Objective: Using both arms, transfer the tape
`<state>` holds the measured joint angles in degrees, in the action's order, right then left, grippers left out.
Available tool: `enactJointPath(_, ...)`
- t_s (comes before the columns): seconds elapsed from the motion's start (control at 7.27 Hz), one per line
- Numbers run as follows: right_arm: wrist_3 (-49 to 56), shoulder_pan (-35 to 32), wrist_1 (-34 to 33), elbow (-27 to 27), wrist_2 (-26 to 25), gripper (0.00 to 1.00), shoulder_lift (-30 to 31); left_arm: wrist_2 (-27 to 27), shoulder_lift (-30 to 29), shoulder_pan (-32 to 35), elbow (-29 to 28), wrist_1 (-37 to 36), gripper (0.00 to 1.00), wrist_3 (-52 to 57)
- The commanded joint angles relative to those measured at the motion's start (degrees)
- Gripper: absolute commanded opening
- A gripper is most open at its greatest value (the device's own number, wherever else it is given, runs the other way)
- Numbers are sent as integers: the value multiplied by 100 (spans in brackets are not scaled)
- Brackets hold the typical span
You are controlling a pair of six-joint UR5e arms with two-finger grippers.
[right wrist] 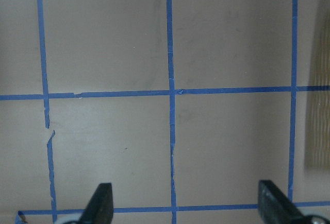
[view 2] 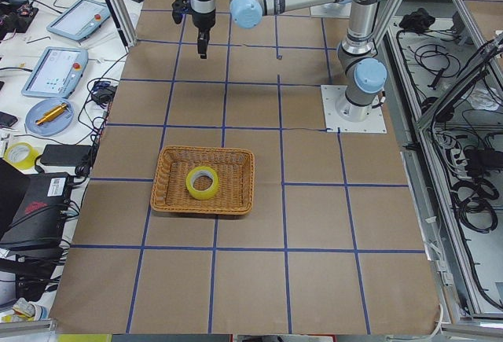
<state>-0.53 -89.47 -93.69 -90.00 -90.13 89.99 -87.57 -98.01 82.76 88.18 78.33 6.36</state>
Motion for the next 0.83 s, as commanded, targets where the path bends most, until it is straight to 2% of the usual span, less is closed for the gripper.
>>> enactJointPath(0.0,0,0,0,0,-13,100,1,-22,676,571,461,156,100,-1151)
enactJointPath(0.69,9,0,0,-9,-13,100,-7,-172,1293,698,455,322,100,-1093)
